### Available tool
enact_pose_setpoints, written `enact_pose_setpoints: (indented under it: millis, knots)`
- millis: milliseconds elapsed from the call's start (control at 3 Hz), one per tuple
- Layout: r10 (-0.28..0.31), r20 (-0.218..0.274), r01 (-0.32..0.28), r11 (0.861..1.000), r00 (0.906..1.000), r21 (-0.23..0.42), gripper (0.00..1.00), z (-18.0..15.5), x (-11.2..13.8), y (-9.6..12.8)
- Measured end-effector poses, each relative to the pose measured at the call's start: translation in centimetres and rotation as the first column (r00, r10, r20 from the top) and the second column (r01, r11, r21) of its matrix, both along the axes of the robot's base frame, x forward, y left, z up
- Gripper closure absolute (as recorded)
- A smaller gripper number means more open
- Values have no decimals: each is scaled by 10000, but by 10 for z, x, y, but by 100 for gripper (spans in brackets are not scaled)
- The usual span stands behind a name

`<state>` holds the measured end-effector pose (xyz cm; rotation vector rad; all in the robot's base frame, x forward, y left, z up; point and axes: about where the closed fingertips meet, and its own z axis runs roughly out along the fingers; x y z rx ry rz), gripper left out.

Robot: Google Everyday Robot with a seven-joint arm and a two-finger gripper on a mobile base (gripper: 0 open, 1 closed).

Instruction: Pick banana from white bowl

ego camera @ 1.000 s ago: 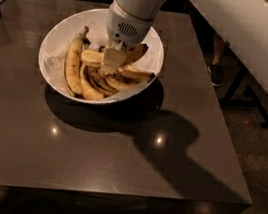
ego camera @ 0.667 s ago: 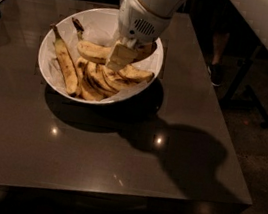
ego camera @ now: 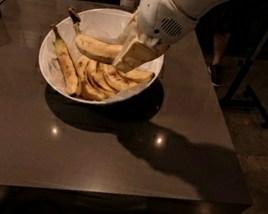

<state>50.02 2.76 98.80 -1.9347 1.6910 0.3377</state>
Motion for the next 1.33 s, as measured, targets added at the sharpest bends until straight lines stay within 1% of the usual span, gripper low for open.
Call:
enact_pose_setpoints:
  millis: [333,667,1000,1333]
  knots:
    - [379,356,-385,9992,9986,144,100,11,-18,-7]
    - [861,427,-865,9962,9954,56,100,14,-44,-20]
    - [1542,297,-1536,9879,9876,-238,100,10,-70,-31]
    - [2199,362,-2182,9748,9748,-463,100,10,-85,-35]
